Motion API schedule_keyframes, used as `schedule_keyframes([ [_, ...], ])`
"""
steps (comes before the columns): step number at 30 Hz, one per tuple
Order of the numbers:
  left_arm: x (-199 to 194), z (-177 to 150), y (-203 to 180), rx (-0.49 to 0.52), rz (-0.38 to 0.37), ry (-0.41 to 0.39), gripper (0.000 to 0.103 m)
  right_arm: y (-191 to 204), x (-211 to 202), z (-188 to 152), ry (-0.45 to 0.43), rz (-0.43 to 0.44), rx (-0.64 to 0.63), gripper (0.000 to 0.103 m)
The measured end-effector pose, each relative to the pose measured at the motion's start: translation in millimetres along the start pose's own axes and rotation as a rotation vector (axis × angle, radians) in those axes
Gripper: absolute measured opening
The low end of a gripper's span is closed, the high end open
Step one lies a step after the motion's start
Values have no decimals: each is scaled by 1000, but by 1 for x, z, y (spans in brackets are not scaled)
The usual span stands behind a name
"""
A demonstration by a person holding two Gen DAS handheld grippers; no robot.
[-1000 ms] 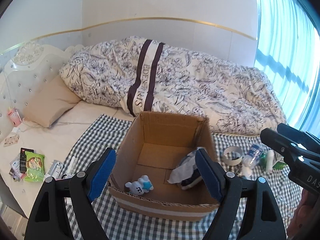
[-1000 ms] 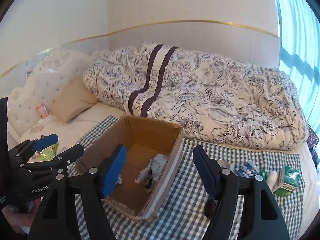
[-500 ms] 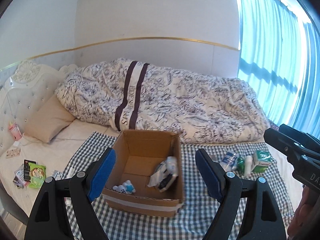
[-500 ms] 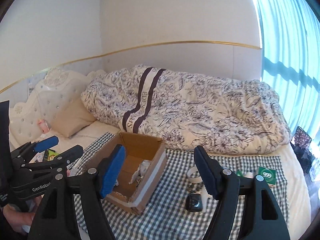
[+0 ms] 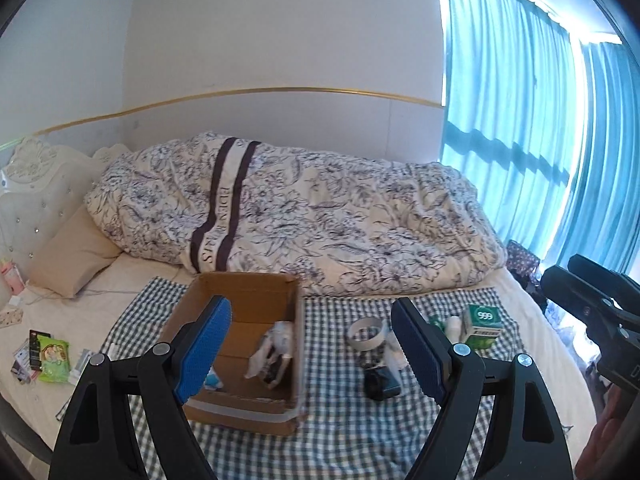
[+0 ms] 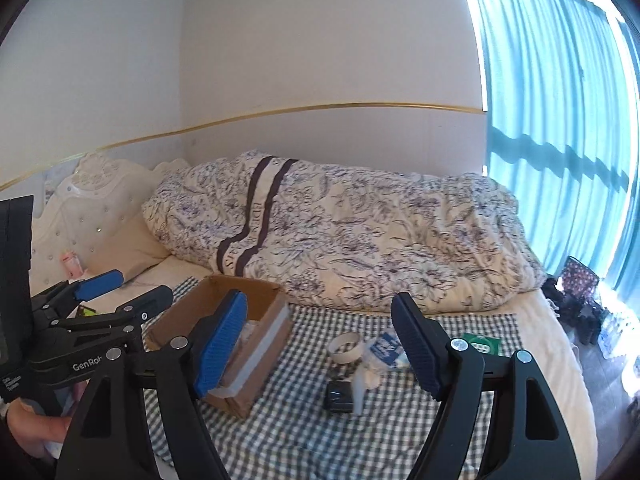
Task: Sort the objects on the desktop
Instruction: 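Move both grippers back toward the remaining items on the cloth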
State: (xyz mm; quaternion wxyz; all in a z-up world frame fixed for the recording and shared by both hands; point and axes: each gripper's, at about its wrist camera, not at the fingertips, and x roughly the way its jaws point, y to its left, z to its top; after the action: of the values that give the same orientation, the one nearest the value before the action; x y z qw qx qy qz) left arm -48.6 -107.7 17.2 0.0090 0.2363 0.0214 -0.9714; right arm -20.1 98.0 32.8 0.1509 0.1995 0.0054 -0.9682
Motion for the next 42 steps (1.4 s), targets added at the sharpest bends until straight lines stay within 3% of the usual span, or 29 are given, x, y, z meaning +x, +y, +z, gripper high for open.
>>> schedule_keyframes([
  [8, 13, -6, -37, 21, -40, 20, 85, -42, -14, -5, -5, -60, 32, 75],
  [18, 42, -16, -65, 47, -69, 68, 85, -82, -3, -18, 25, -107, 75, 79],
  [42, 160, -76, -100, 32, -60, 266, 90, -172, 85, -76, 209, -206, 163, 79],
])
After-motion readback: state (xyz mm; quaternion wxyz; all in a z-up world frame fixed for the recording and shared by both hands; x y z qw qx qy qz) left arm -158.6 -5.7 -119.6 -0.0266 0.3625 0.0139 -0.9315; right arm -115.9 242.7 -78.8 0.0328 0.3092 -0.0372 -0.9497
